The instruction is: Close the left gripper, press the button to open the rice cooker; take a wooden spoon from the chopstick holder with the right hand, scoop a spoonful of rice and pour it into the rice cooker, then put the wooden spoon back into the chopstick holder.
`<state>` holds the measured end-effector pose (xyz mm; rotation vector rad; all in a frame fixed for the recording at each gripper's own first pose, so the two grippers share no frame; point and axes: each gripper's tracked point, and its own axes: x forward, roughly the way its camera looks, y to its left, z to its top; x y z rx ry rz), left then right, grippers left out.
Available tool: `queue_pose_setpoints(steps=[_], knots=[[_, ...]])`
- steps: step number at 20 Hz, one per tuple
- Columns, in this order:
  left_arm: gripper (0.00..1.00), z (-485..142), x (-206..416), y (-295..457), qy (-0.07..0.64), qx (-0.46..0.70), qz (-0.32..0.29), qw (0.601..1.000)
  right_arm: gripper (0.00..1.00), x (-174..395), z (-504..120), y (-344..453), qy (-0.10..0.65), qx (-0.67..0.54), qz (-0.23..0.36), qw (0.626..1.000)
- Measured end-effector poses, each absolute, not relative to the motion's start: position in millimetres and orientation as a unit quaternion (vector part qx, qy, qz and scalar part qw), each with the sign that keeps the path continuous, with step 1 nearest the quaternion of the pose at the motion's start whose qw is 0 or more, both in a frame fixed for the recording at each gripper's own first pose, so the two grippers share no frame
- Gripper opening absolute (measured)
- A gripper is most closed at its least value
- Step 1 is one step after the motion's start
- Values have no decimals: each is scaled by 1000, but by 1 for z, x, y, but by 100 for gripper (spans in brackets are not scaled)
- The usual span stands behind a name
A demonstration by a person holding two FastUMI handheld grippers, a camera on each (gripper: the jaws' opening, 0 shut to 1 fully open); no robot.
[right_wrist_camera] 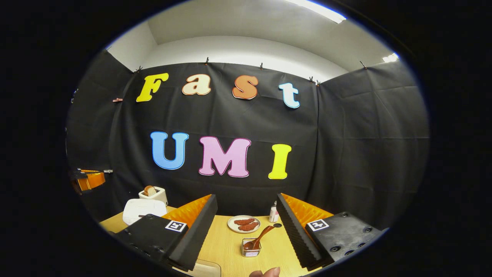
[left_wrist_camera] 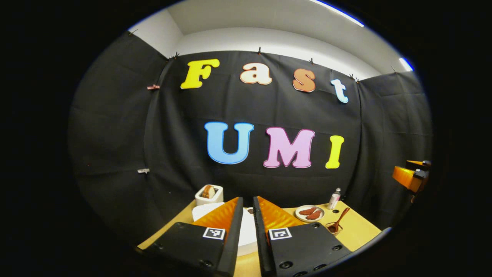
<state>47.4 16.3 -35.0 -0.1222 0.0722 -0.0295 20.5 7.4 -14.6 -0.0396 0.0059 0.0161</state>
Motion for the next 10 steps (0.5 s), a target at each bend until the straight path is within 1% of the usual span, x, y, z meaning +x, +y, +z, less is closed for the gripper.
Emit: queue_pose_setpoints(steps=[3,5,6,7,10], knots=[[29,-52,63,23,56,-66,-16,996,97,22,-18,4,3,-23,6,1000],[23,-70,75,23,79,-74,-21,994,97,23,-20,2,5,-21,5,1000],[15,-78,81,27,90,-78,-17,993,97,24,-21,1,7,-20,4,1000],[10,-84,87,30,97,-83,-15,992,97,25,-22,0,7,-19,4,1000],[7,-94,104,38,101,-90,-10,991,97,29,-27,-1,10,-20,7,1000]])
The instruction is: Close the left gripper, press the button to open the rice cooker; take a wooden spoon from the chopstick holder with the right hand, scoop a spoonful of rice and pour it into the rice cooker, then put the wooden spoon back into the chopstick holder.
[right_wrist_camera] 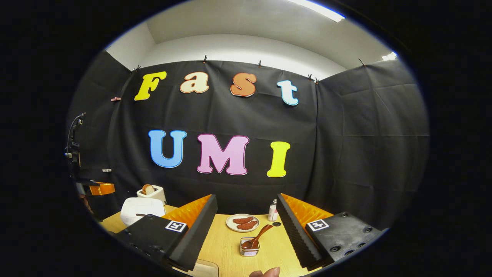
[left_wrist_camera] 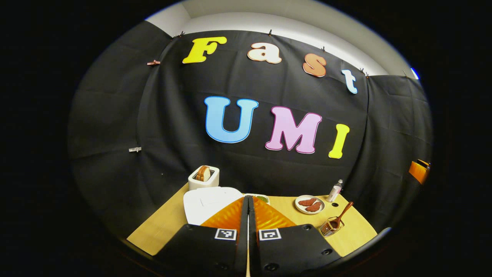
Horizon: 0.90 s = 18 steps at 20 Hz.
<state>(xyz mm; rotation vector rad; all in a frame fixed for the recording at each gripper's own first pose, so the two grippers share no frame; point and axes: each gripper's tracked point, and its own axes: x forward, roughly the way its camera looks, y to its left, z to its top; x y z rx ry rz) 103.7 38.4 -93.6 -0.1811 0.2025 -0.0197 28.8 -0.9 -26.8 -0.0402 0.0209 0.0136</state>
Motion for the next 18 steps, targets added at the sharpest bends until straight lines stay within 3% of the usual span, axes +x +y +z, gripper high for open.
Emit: queue_pose_setpoints(steps=[8,18], knots=[[6,-167,133,56,182,-111,1,977,98,50,-43,5,24,-20,29,999],[6,-240,172,70,263,-121,-31,957,98,51,-55,11,38,-46,42,997]])
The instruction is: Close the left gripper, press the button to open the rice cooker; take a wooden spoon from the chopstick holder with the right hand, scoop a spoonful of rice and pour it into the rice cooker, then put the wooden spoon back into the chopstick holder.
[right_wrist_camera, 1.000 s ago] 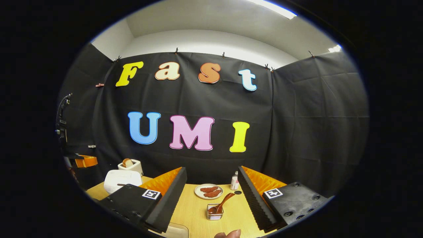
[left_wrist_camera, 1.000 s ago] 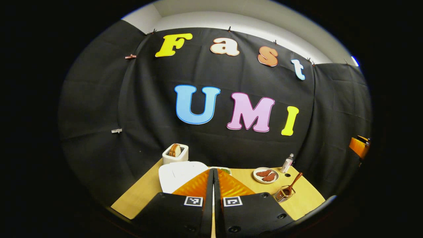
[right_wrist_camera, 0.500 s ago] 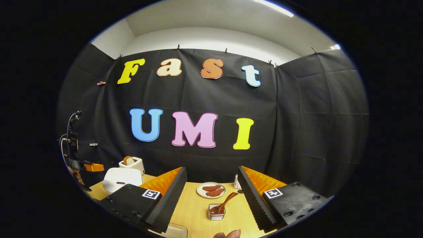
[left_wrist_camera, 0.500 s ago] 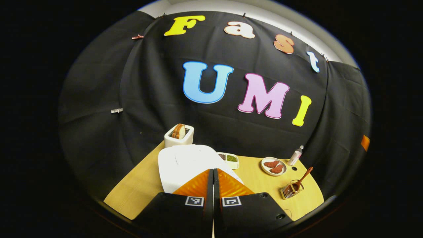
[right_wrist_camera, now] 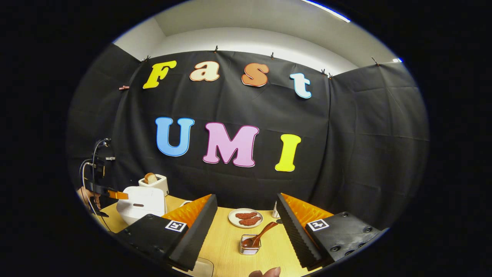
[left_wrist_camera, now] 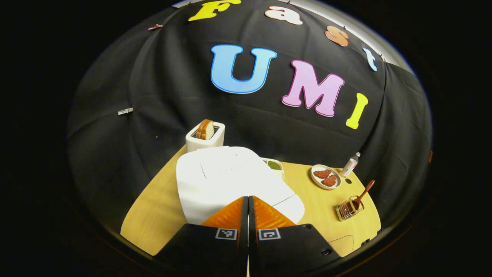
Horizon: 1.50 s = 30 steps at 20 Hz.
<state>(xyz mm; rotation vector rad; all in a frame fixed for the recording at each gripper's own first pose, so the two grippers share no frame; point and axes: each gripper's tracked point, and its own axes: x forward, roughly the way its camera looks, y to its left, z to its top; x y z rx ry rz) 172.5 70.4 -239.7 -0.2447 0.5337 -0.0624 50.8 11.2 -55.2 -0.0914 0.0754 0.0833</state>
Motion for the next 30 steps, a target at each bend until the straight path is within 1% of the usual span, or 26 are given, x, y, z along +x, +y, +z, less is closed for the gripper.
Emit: queue_pose_setpoints(steps=[1,2,3,4,5,7,11,18,21,23,24,25,28,29,30], knots=[[6,-245,177,72,267,-124,-35,955,98,50,-55,13,38,-44,43,997],[9,-250,180,72,272,-128,-40,953,98,49,-54,15,37,-44,44,997],[6,-255,182,72,278,-132,-45,950,98,48,-53,15,33,-46,42,997],[9,-260,184,70,284,-136,-53,948,98,47,-53,14,32,-51,42,997],[6,-264,186,67,291,-140,-61,945,98,47,-55,14,33,-55,41,997],[6,-268,191,62,296,-149,-76,940,98,46,-57,9,34,-59,39,997],[6,-282,199,57,319,-143,-73,934,98,45,-65,-4,44,-50,28,997],[6,-284,212,55,330,-83,-58,939,98,41,-78,-19,60,-36,18,997],[6,-283,214,58,328,-84,-53,940,98,40,-79,-22,61,-35,16,997],[6,-289,209,56,342,-89,-51,934,98,40,-79,-25,61,-36,14,997],[10,-290,209,56,341,-94,-51,934,98,39,-80,-26,62,-35,13,997],[7,-294,205,55,355,-101,-51,928,98,40,-81,-26,63,-33,12,997],[7,-290,208,57,352,-100,-46,930,98,39,-81,-28,64,-32,10,997],[7,-286,209,56,345,-90,-43,933,98,39,-80,-30,63,-32,9,997],[7,-277,212,58,323,-79,-38,942,98,39,-80,-31,63,-30,7,998]])
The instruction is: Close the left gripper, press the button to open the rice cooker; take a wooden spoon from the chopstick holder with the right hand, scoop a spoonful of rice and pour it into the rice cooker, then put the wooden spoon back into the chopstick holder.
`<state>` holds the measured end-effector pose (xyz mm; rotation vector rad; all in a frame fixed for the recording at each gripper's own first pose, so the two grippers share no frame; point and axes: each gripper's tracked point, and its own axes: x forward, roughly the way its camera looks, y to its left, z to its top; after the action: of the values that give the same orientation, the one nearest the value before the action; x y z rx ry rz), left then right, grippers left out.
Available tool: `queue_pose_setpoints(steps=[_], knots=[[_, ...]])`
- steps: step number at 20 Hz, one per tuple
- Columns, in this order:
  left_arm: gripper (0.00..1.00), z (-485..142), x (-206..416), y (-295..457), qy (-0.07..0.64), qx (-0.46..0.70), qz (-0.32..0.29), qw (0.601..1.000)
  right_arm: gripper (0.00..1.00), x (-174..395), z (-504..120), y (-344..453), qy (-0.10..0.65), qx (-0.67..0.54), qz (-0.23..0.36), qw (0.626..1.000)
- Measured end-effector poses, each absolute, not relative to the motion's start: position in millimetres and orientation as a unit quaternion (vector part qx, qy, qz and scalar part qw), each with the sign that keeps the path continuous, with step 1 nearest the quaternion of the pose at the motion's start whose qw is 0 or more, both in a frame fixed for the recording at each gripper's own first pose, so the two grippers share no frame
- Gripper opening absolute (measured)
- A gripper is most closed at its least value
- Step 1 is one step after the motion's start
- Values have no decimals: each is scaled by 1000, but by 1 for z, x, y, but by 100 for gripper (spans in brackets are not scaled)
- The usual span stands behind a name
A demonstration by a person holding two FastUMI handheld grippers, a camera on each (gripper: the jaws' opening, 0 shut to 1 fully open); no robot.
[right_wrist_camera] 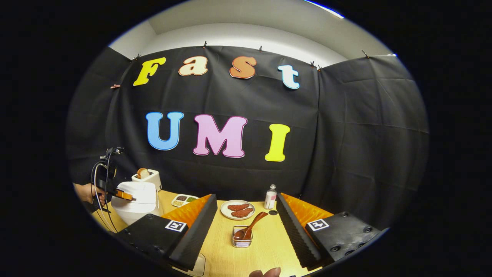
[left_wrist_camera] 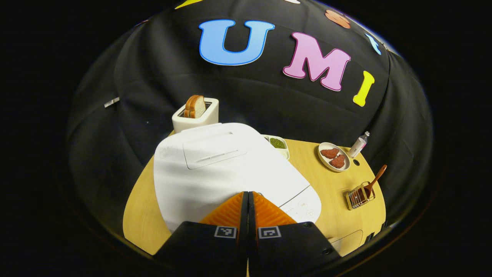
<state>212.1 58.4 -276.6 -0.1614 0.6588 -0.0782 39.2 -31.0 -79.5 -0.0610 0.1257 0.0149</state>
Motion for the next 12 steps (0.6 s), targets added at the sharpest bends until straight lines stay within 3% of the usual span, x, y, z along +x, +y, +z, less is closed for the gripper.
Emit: queue_pose_setpoints(steps=[9,11,12], knots=[[10,-182,230,81,160,-46,20,986,98,37,-73,-41,57,-20,6,998],[13,-165,226,87,134,-37,33,990,98,37,-71,-43,55,-16,7,998],[22,-155,223,84,122,-34,31,991,98,38,-72,-44,55,-17,8,998]])
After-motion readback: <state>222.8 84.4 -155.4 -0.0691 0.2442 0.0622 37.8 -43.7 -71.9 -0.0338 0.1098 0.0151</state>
